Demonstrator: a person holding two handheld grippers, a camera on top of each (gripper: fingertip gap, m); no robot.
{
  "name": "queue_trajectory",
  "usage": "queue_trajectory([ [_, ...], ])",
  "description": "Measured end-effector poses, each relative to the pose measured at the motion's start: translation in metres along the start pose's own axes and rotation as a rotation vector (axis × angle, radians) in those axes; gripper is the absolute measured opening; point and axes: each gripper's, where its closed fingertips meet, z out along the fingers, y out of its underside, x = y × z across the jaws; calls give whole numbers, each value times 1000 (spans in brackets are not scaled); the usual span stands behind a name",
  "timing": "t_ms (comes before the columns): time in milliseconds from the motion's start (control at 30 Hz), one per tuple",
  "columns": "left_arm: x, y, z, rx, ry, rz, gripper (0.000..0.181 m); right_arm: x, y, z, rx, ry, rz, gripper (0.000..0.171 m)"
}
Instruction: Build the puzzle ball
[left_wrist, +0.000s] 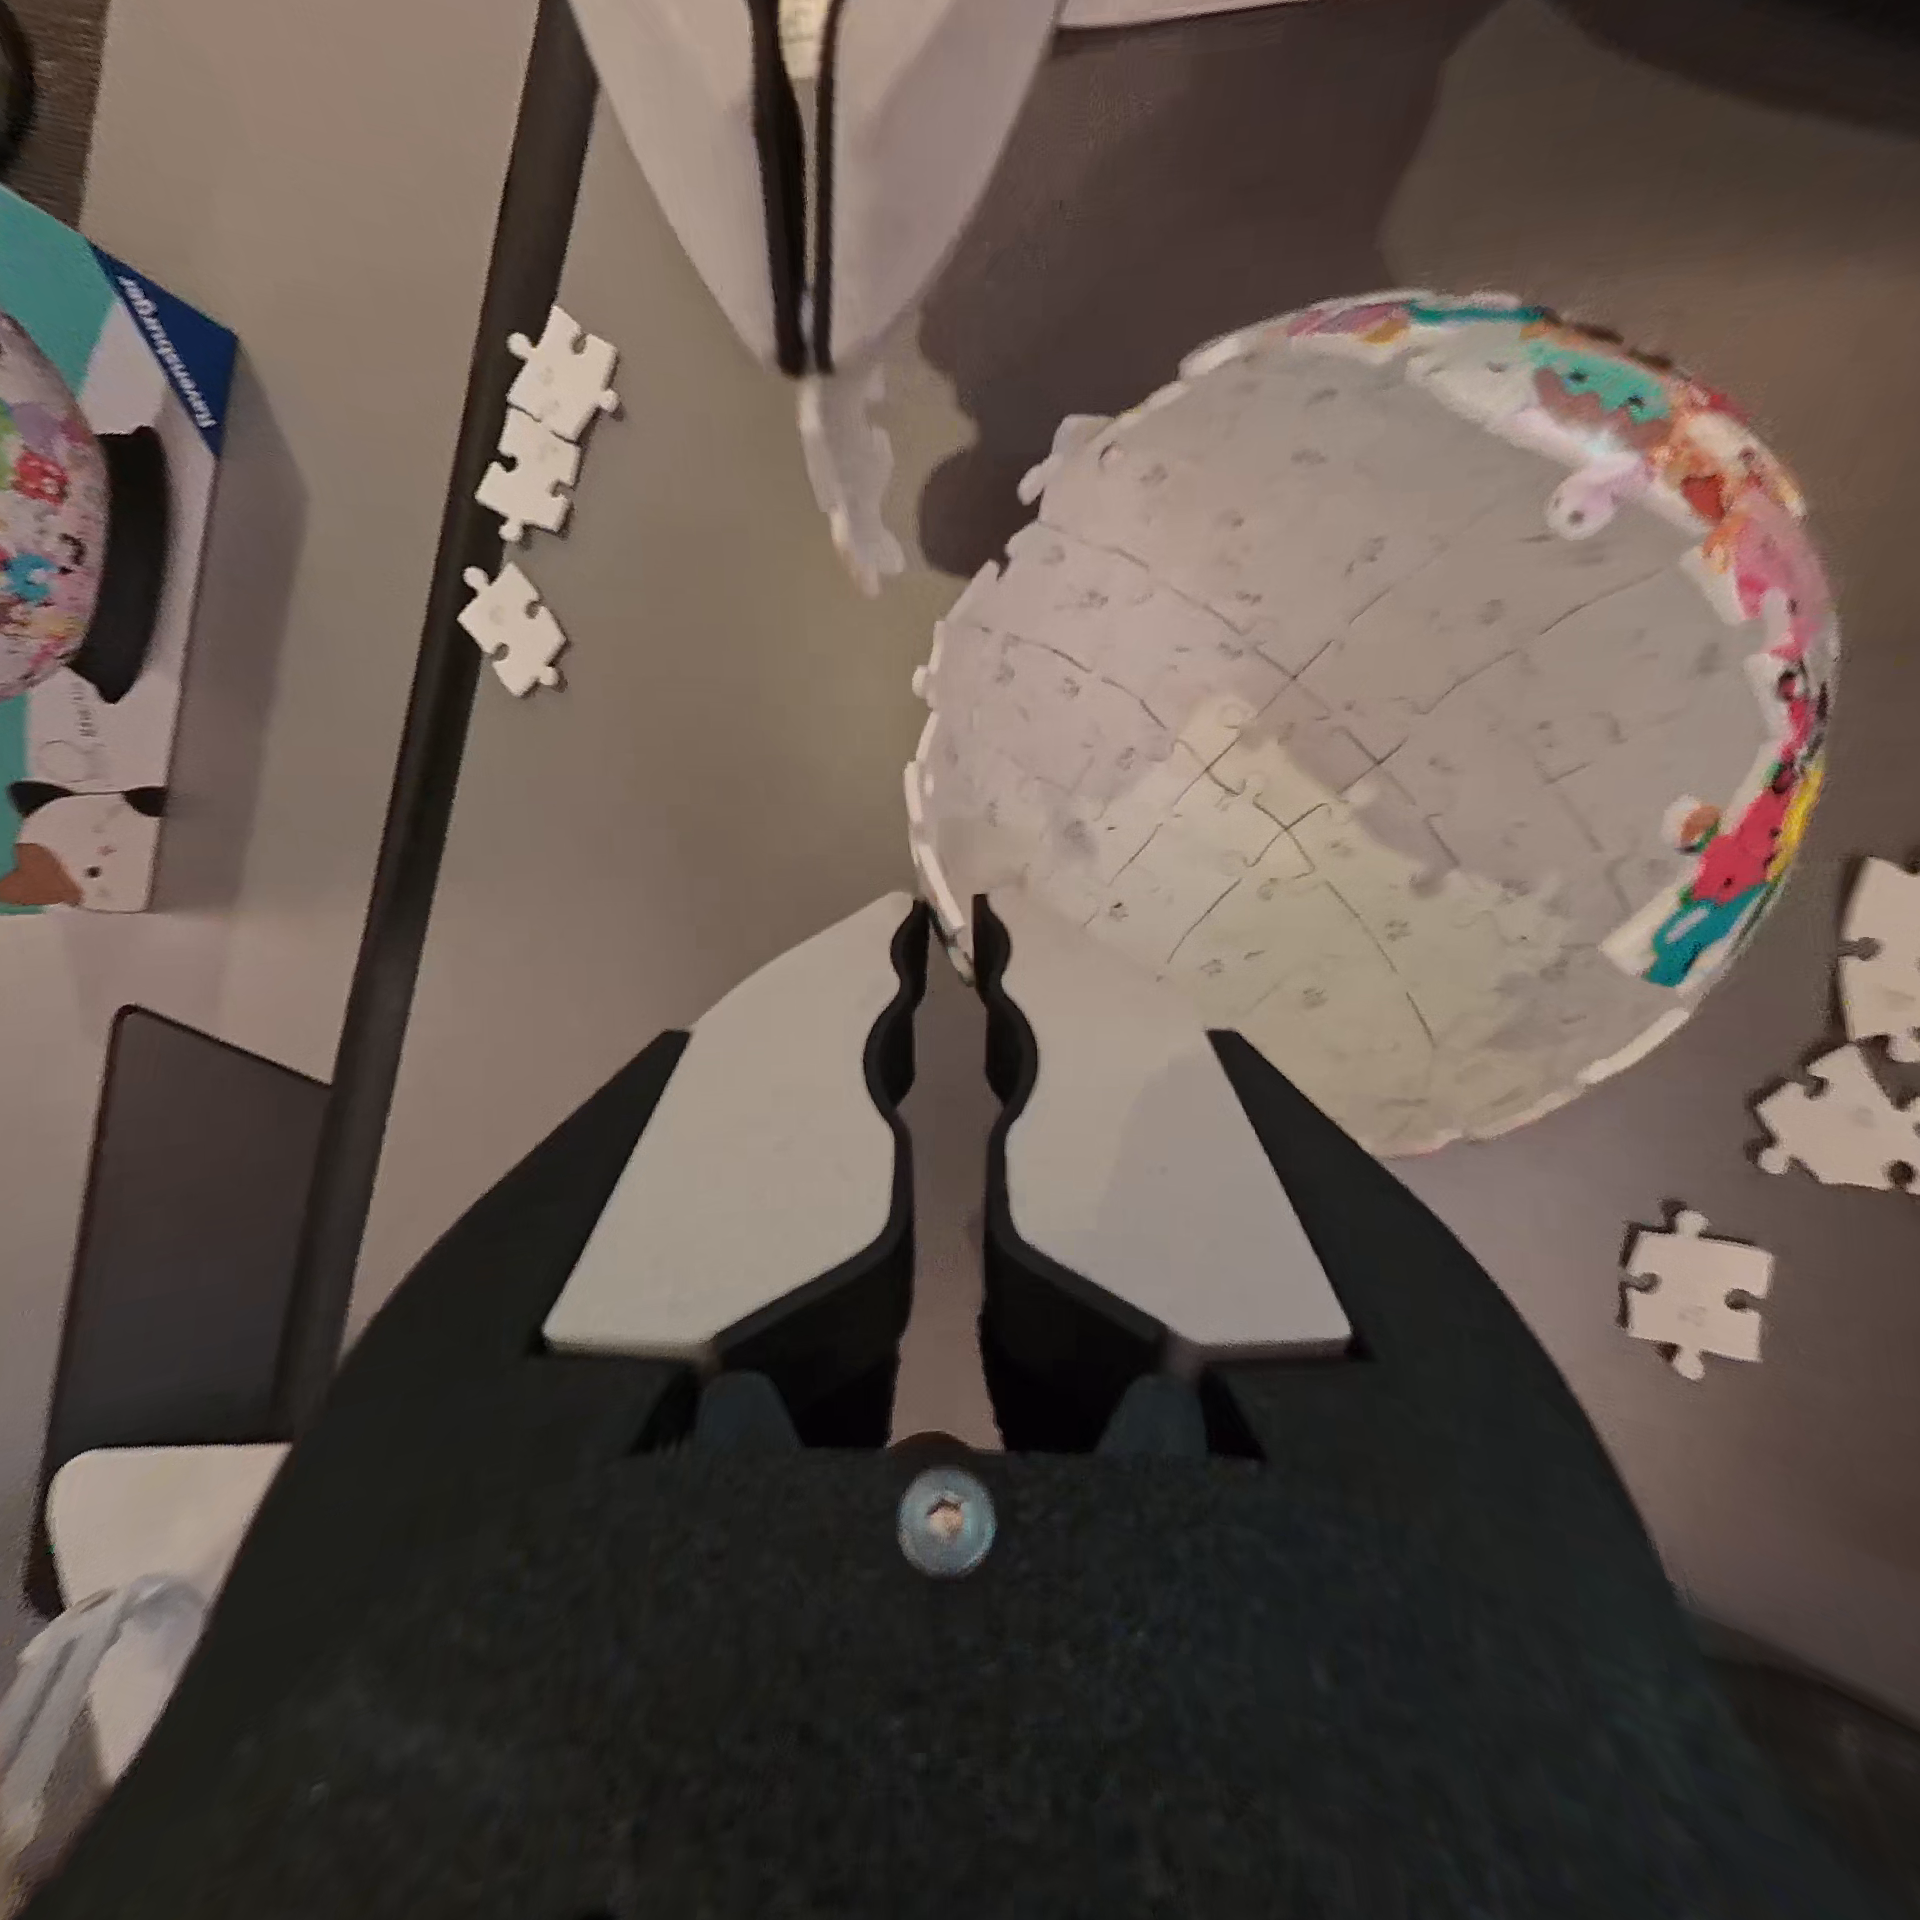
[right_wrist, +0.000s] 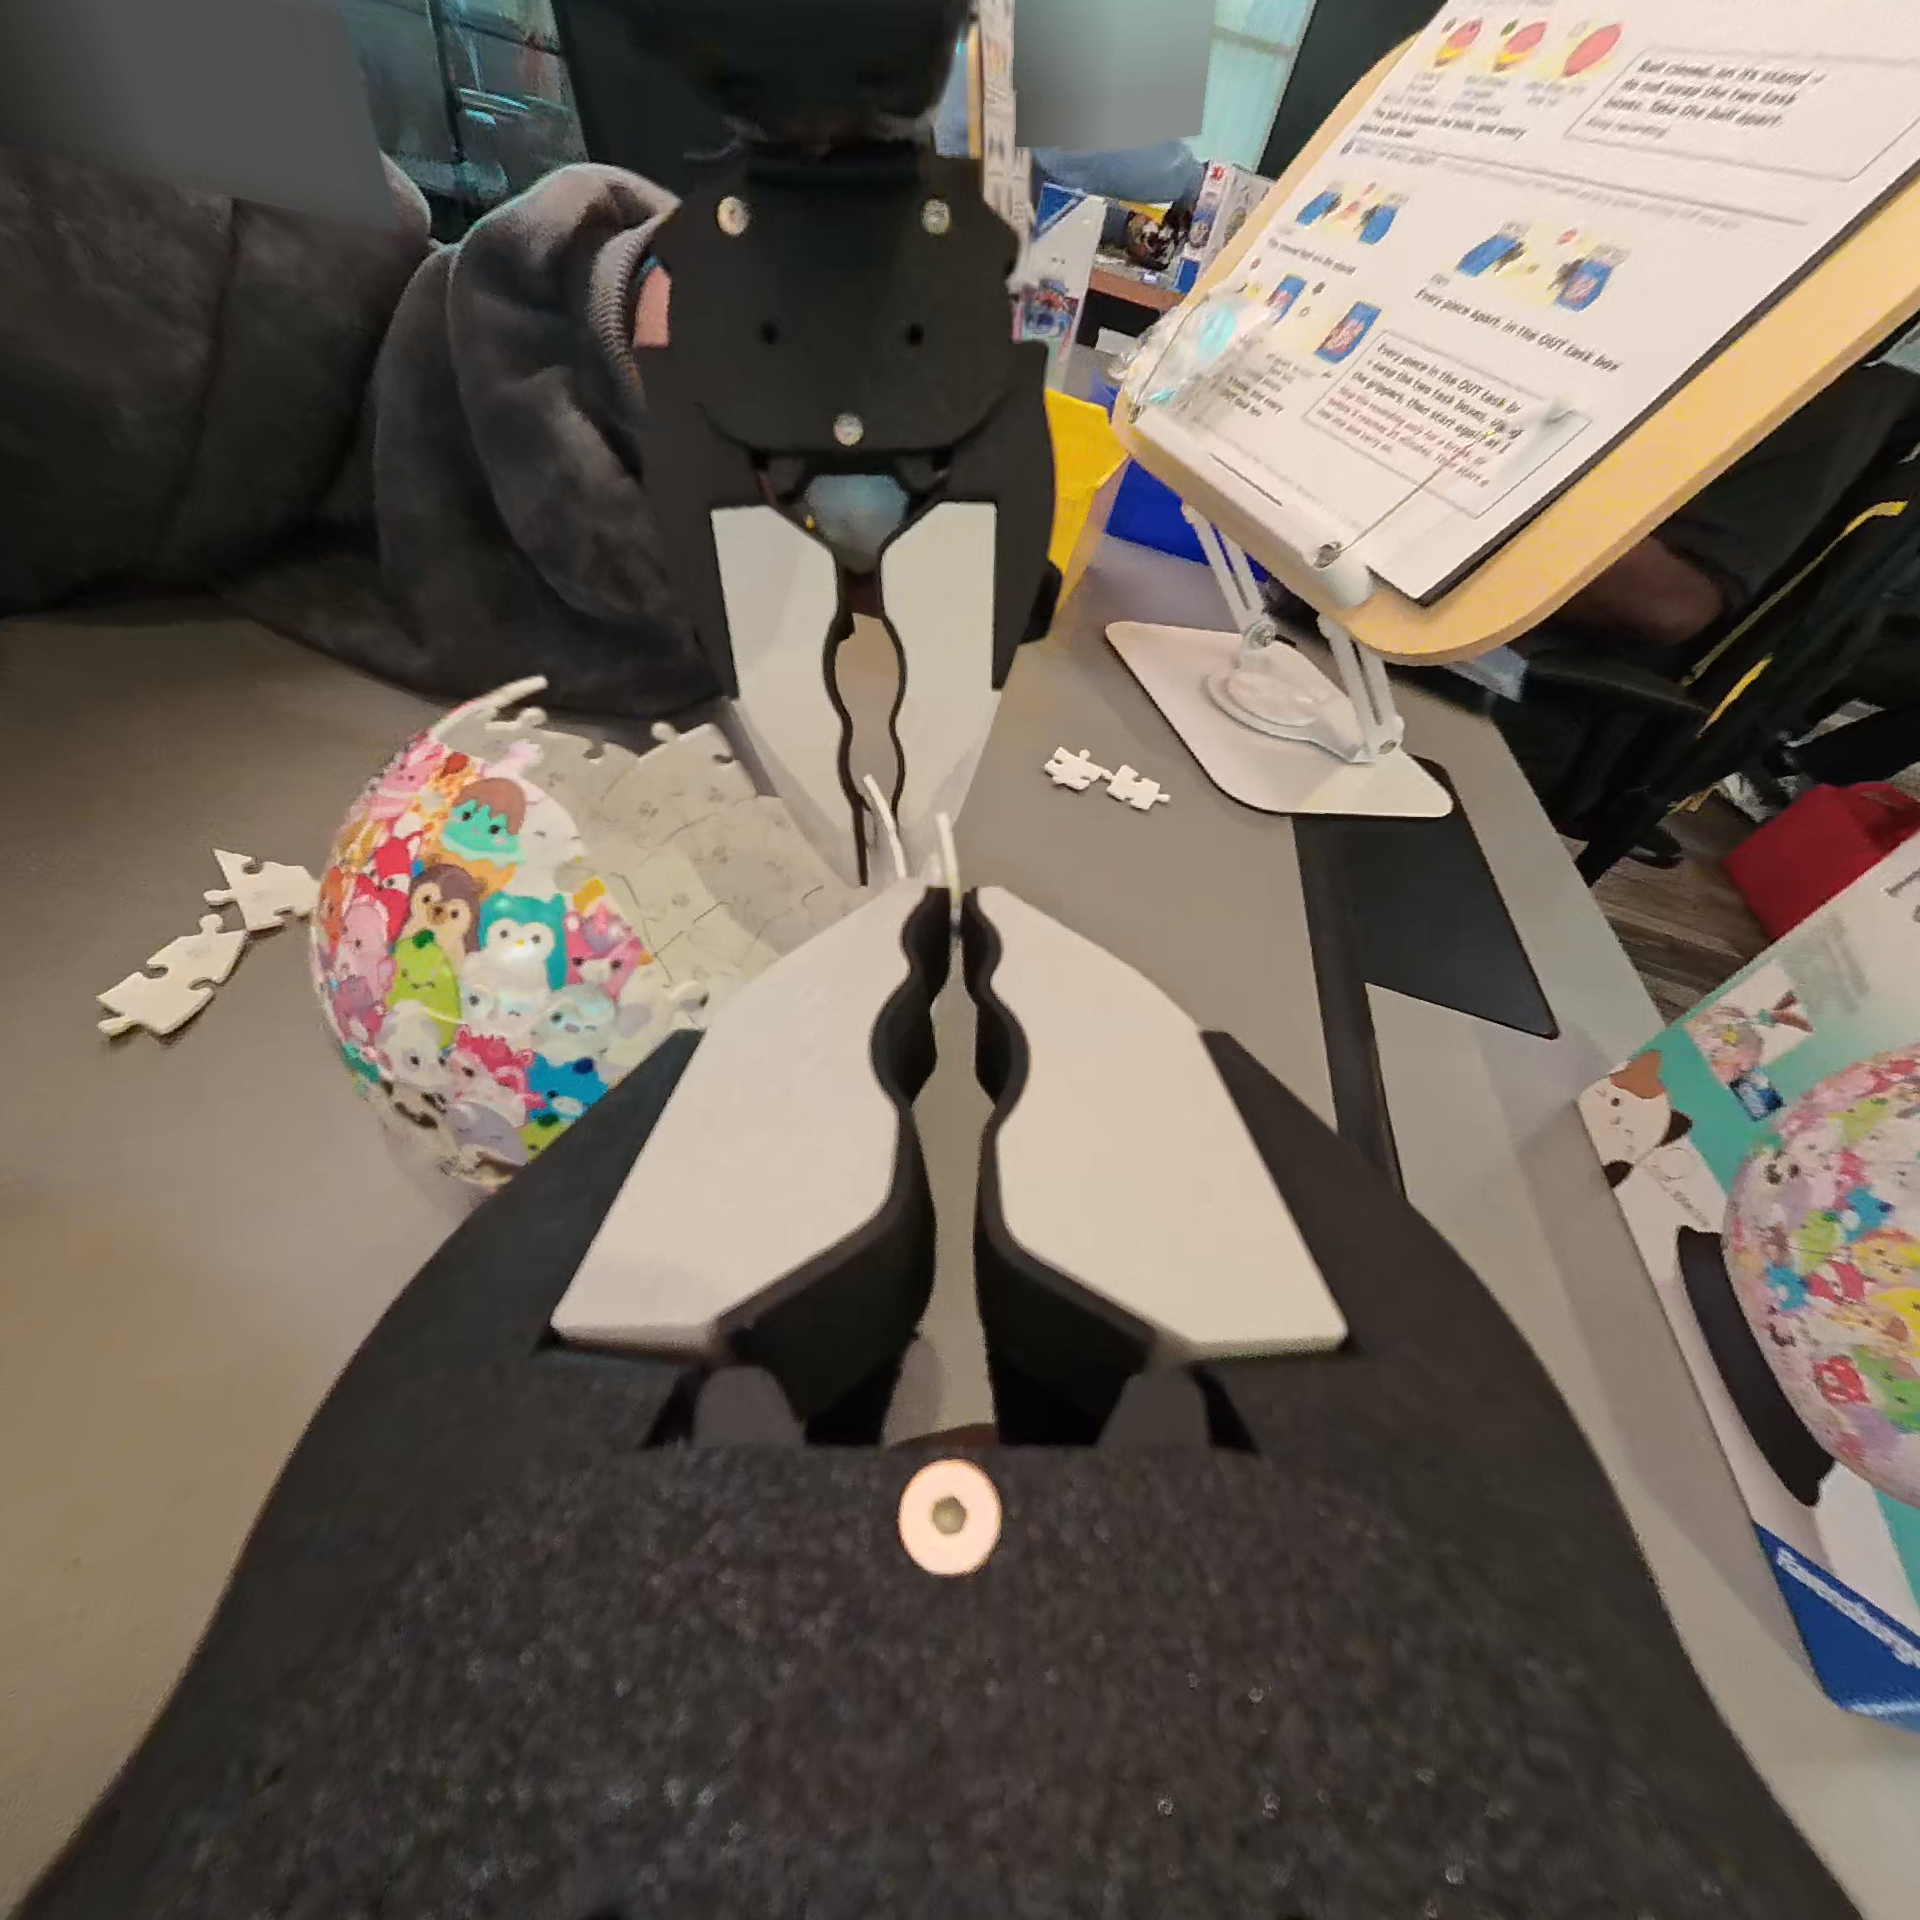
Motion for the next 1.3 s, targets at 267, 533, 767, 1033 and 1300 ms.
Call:
queue_trajectory([
  [267,-4,1,0,-71,-177,97,5,-2,-8,0,-4,13,-26,2],
  [533,-6,-2,0,-82,-236,106,4,-5,2,9,-77,0,-35,2],
  [767,-8,1,7,-45,-158,53,3,-3,2,10,-100,1,-64,2],
  [1033,-7,-1,12,-12,-113,19,2,0,2,5,-87,12,-46,2],
  [1300,-10,0,13,42,-28,-83,2,19,47,-17,-392,104,101,2],
])
